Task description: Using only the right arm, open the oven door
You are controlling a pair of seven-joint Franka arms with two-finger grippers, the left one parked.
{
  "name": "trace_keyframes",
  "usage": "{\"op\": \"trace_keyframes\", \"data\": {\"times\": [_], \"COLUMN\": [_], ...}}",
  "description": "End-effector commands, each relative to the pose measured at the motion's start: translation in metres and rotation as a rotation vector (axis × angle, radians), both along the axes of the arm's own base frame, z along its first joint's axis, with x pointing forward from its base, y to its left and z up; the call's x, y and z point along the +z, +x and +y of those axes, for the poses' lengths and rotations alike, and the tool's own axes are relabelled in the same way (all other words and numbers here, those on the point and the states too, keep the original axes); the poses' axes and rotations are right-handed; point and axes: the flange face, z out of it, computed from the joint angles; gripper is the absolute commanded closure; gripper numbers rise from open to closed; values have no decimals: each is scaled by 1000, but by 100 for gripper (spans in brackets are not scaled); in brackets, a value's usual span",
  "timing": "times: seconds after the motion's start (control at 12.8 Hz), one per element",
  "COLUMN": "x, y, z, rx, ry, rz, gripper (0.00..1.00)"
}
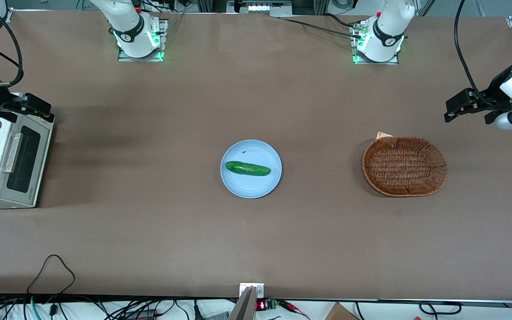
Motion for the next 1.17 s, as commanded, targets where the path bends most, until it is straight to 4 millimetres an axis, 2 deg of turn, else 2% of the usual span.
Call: {"op": "trace_keyframes", "data": {"times": [0.0,0.94,1.09], "x": [6,2,1], "y": [0,1,0], "z": [-1,1,1], "rx": [-5,-8,-8], "ry": [-3,26,24], "rz": [2,22,25], "gripper": [0,0,4]}}
